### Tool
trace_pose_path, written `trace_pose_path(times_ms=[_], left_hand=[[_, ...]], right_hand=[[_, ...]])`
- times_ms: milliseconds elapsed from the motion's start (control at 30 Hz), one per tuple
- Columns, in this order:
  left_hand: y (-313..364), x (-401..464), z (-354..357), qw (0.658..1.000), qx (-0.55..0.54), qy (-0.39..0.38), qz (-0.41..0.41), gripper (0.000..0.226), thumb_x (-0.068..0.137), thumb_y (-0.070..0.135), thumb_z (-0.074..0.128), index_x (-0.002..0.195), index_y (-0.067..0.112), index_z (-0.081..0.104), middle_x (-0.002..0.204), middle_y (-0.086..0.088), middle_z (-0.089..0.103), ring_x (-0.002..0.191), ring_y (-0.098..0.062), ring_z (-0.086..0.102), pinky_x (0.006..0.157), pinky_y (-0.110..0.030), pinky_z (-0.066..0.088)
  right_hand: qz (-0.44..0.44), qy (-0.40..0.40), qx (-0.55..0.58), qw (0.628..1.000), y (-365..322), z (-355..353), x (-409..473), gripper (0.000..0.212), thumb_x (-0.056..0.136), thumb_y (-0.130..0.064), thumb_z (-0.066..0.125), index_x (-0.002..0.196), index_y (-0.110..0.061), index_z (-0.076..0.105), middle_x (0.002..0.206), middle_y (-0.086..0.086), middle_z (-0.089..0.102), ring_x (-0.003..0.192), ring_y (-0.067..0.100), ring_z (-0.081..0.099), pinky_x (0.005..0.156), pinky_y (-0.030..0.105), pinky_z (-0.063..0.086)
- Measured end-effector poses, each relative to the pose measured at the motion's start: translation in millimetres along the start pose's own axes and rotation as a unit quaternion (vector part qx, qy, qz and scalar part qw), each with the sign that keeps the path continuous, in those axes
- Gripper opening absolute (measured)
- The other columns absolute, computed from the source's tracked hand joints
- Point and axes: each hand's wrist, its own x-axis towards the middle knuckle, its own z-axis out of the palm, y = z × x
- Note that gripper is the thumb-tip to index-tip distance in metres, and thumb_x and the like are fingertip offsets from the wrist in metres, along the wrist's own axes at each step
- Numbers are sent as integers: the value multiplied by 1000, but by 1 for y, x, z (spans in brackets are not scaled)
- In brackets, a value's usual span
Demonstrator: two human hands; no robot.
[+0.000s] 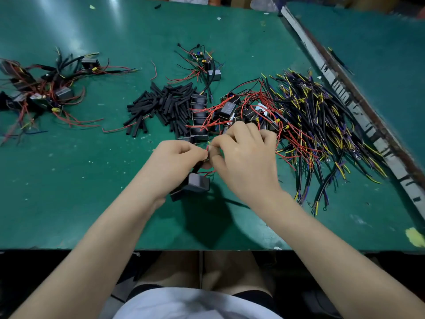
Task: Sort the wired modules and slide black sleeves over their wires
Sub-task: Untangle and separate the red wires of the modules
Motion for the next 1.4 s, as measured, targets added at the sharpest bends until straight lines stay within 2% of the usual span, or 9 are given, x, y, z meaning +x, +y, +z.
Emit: trace_pose_path(times_ms=[133, 333, 500, 867, 1100, 1167, 1267, 1333, 1400], left_hand=[[-2, -2, -1, 998, -68, -17, -1, 15, 84, 11, 65, 71, 15, 70, 67, 5, 70, 67, -3, 61, 65, -9, 46], [-1, -3, -8, 996, -77, -17, 33, 12, 85, 11, 66, 77, 19, 70, 67, 4, 70, 65, -3, 62, 57, -14, 48], [0, -3, -4, 995, -64, -23, 67, 11, 86, 11, 65, 80, 17, 71, 72, 4, 72, 72, -2, 62, 71, -8, 47], [0, -3, -5, 995, -92, -31, 29, 12, 86, 20, 65, 77, 19, 73, 73, 6, 72, 70, 0, 60, 68, -17, 41], [0, -3, -6, 984, 101, -20, 147, 12, 87, 23, 63, 75, 23, 64, 66, 9, 67, 58, -2, 55, 57, -13, 42], [3, -3, -9, 941, 242, -9, 234, 12, 87, 29, 58, 77, 25, 61, 63, 15, 59, 65, 0, 52, 61, -14, 39], [3, 0, -12, 860, 390, 5, 329, 30, 86, 39, 44, 87, 17, 64, 78, 7, 60, 82, -20, 51, 75, -35, 44], [2, 0, -12, 871, 368, 9, 325, 24, 87, 35, 47, 88, 17, 64, 80, 6, 60, 82, -20, 54, 75, -36, 44], [0, 2, -12, 917, 273, 1, 292, 7, 91, 27, 56, 85, 24, 60, 76, 16, 57, 74, 1, 53, 71, -19, 41]], right_hand=[[77, 1, 181, 981, 4, 4, -6, 9, 85, -25, 65, 84, -20, 73, 83, 1, 57, 85, 23, 58, 76, 35, 27], [76, -11, 283, 956, 14, 3, -10, 12, 88, -25, 63, 90, -18, 73, 84, -1, 52, 85, 20, 51, 77, 36, 29], [61, 18, 281, 958, 17, 0, -8, 13, 88, -22, 65, 90, -13, 74, 81, 5, 53, 81, 23, 51, 71, 52, 42], [41, 42, 223, 973, 15, 0, -16, 18, 89, -32, 63, 91, -19, 75, 80, -3, 48, 80, 21, 51, 72, 34, 31], [67, -37, 347, 935, 16, 3, -19, 18, 91, -22, 59, 92, -10, 72, 83, 3, 53, 85, 26, 51, 80, 50, 43], [67, -100, 346, 931, 21, 0, -15, 18, 91, -25, 58, 90, -13, 71, 85, 4, 55, 92, 26, 48, 86, 51, 39], [61, -222, 341, 911, 30, -5, -4, 12, 94, -26, 58, 85, -24, 65, 85, 2, 57, 98, 18, 46, 96, 43, 33], [65, -242, 372, 894, 31, -6, -1, 14, 96, -21, 58, 86, -21, 67, 81, -10, 56, 90, 4, 47, 92, 26, 33], [129, -220, 462, 849, 30, -6, -1, 15, 97, -17, 54, 91, -24, 66, 84, -9, 59, 82, 4, 50, 80, 18, 39]])
